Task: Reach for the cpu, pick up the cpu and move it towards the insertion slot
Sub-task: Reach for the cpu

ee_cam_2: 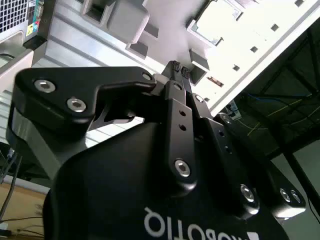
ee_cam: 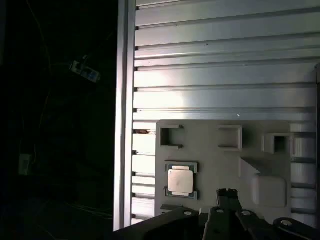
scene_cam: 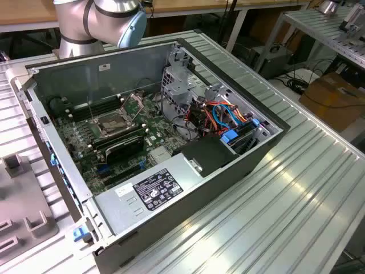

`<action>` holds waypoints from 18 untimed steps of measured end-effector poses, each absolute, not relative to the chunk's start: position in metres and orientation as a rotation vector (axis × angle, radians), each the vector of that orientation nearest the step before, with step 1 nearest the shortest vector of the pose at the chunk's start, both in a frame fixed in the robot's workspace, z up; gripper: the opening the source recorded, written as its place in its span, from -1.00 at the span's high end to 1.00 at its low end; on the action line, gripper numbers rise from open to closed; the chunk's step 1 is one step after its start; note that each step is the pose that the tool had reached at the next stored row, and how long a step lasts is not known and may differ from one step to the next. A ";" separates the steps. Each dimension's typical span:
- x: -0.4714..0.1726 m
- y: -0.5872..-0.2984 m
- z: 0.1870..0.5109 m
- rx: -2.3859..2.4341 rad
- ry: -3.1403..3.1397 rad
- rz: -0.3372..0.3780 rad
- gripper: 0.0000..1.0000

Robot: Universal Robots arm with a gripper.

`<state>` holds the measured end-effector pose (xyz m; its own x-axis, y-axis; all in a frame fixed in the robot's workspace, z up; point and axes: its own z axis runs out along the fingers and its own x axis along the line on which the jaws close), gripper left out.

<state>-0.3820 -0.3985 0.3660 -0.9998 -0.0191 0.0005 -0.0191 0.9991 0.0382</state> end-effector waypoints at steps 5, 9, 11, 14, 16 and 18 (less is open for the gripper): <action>-0.383 -0.398 0.366 0.030 -3.140 -0.060 0.79; -0.386 -0.398 0.366 0.030 -3.140 -0.060 0.79; -0.387 -0.398 0.366 0.030 -3.140 -0.060 0.79; -0.389 -0.398 0.366 0.030 -3.140 -0.060 0.79; -0.390 -0.398 0.366 0.030 -3.140 -0.060 0.79; -0.390 -0.398 0.366 0.030 -3.140 -0.060 0.79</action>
